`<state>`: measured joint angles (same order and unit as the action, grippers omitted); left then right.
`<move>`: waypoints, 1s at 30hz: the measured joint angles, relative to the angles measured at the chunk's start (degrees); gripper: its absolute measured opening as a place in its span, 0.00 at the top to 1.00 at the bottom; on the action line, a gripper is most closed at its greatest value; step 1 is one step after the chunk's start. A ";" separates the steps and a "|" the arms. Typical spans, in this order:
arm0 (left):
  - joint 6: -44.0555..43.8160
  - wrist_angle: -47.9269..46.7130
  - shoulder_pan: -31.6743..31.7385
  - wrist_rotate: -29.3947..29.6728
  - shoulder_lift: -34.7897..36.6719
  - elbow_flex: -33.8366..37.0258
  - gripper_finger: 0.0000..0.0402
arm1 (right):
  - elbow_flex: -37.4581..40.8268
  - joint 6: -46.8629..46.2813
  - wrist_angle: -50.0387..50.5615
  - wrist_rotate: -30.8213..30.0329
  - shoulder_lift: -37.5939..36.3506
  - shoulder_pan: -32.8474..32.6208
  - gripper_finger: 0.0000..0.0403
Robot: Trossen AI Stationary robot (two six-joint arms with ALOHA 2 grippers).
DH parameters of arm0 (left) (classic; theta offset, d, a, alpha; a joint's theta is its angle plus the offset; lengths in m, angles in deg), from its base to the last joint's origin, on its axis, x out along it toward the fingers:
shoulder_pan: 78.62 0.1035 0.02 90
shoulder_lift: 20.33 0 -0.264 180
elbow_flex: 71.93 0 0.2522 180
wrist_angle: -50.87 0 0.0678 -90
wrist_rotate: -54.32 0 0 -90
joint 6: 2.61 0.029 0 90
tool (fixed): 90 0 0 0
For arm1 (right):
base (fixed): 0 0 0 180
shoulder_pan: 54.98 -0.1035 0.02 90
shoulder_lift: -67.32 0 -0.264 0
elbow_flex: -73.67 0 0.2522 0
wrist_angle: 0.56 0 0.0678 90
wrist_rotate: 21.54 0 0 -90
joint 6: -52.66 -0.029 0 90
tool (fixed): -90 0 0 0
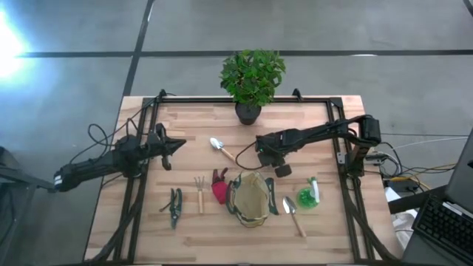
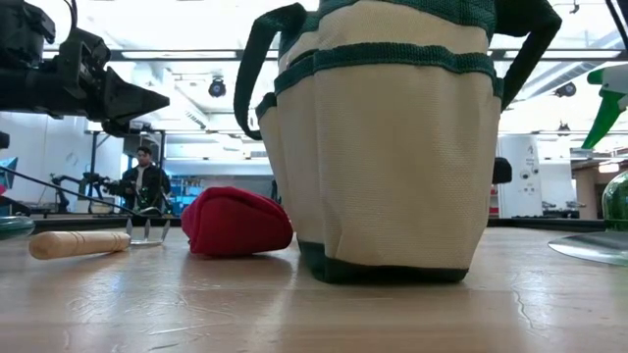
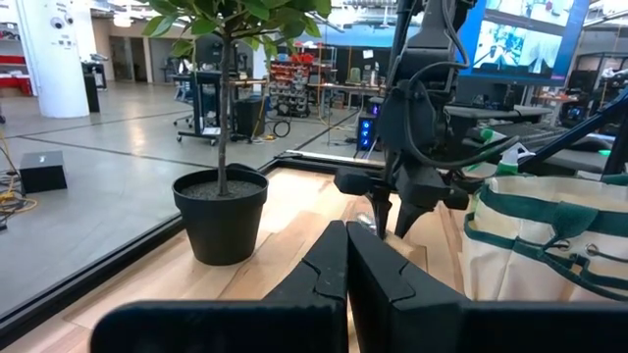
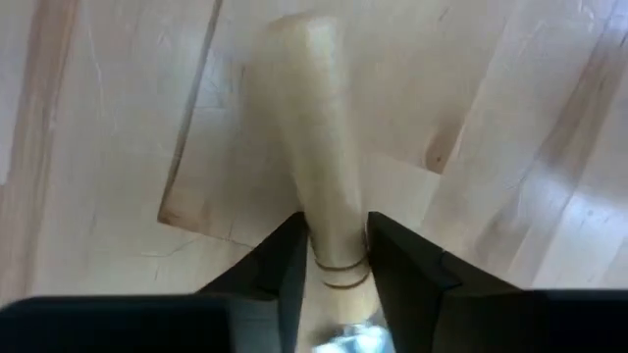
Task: Pick & Place Garden tools in Gardening bag
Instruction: Put the top right brown trowel into the gardening bag
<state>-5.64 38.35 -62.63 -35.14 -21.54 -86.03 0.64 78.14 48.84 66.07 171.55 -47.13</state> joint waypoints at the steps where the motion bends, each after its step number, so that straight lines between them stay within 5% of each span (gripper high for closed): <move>1: 0.00 0.02 0.00 0.00 0.00 0.00 0.99 | 0.03 -0.30 -0.01 -0.02 -0.22 0.00 0.81; 13: 0.00 0.06 0.00 -0.01 -0.02 0.00 0.99 | 0.38 -6.05 2.02 -0.77 -8.82 0.48 0.87; 24: 0.00 0.07 0.00 -0.02 -0.02 0.00 0.99 | -1.59 -13.04 -3.99 -3.82 -26.11 -0.16 0.87; 30: 0.00 0.07 0.00 -0.02 -0.02 0.00 0.99 | 0.14 -21.55 -21.73 9.68 -32.78 -3.78 0.87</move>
<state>-5.64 38.41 -62.63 -35.17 -21.56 -86.03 0.78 56.59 27.10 75.75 138.77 -50.91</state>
